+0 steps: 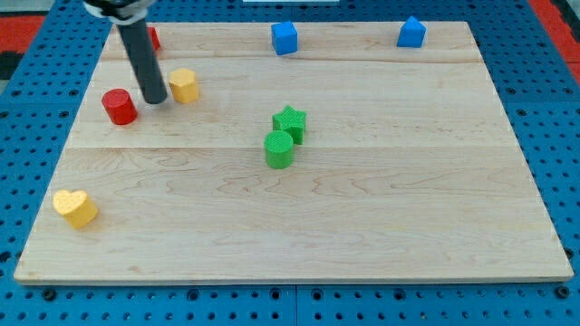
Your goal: Slide the yellow hexagon towards bottom center
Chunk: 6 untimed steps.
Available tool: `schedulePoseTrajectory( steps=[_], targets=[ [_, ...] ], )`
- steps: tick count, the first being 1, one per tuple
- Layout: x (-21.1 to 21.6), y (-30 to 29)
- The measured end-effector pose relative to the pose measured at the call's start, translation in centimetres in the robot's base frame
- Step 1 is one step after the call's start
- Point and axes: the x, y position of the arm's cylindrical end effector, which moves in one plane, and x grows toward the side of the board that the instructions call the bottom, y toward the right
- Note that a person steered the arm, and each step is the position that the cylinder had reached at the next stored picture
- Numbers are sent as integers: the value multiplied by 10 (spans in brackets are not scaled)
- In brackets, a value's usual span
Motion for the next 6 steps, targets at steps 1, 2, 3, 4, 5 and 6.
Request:
schedulePoseTrajectory(
  steps=[1,2,3,4,5,6],
  targets=[
    [-26,-7],
    [-39,27],
    [-33,73],
    [4,84],
    [25,104],
    [18,108]
  ],
)
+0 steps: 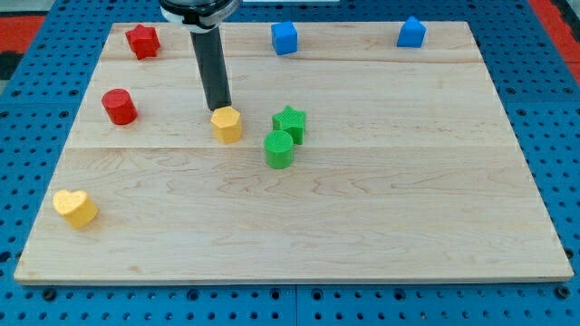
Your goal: Slide the yellow hexagon towards bottom center
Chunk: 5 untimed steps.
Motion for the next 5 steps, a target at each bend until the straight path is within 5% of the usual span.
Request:
schedulePoseTrajectory(
  steps=[2,5],
  targets=[
    [54,34],
    [109,-17]
  ],
)
